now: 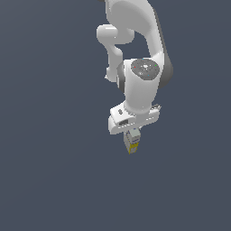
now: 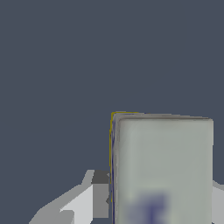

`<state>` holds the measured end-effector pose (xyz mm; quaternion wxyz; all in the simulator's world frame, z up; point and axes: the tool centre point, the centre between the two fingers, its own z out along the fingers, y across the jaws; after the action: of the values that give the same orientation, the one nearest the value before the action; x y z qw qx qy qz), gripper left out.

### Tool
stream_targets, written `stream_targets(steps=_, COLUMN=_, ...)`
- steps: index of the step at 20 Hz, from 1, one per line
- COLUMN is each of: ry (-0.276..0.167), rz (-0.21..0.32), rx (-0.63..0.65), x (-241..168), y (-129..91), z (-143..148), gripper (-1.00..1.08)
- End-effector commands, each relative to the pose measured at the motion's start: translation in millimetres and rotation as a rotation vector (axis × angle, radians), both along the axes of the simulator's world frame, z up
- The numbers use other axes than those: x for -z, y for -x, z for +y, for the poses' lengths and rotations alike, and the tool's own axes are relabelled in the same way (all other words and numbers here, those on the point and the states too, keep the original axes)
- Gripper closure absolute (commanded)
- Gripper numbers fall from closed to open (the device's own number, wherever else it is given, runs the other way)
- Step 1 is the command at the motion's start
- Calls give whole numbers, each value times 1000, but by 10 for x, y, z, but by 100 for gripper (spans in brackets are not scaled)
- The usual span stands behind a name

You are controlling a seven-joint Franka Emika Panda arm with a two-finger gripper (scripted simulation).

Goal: Pick up the object and move it to a goal position.

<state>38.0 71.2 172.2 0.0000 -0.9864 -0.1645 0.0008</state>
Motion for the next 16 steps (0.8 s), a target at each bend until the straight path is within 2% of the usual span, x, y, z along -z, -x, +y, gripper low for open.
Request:
stream_targets(steps=1, ry=0, rz=-1, rx=0, x=-125, y=52, z=-29, gripper=108)
stream_targets(steps=7, ry=0, rz=-1, rx=0, x=-556, y=253, z=-131, gripper=108)
stream_targets(steps=16, ry=-1, rz=-1, rx=0, x=-1492, y=678, z=-347, gripper=108)
